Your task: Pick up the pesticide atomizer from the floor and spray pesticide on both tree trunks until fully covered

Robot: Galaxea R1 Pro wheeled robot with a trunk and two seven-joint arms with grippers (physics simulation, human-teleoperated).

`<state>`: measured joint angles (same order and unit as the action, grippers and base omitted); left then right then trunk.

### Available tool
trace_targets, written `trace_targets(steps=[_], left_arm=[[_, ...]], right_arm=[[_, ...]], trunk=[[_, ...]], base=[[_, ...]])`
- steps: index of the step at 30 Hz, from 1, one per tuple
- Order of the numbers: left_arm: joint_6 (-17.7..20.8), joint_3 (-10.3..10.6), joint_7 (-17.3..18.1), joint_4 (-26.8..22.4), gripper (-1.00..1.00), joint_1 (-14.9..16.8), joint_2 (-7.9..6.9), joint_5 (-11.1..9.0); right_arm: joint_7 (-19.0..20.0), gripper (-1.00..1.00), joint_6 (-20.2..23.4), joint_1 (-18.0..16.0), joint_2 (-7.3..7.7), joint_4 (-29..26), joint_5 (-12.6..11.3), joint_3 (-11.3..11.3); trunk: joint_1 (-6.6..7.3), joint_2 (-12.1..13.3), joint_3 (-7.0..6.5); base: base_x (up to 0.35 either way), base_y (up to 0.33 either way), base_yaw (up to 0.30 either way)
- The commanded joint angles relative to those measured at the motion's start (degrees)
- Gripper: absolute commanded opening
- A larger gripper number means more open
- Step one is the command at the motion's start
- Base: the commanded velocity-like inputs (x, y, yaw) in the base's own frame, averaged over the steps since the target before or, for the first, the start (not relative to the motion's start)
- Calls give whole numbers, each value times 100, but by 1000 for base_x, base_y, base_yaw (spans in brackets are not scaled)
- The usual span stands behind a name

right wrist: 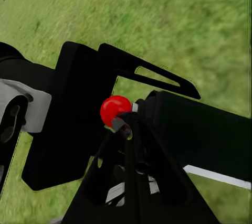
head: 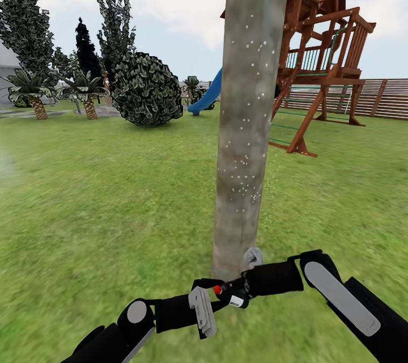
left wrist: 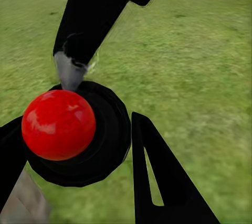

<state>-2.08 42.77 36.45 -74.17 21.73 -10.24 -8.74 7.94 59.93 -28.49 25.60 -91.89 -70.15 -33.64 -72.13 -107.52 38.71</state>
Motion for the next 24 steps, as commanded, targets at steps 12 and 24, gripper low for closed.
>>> trace_targets(steps=[12,24], left_arm=[[-21,19,-15,16,-100,7,38,-21],[-19,18,-15,17,-100,7,40,-16]], right_arm=[[68,-100,7,36,496,-13,29,640],[68,-100,7,63,524,-13,36,1091]], trunk=[[1,-3,6],[1,-3,6]], base=[[0,0,0],[0,0,0]])
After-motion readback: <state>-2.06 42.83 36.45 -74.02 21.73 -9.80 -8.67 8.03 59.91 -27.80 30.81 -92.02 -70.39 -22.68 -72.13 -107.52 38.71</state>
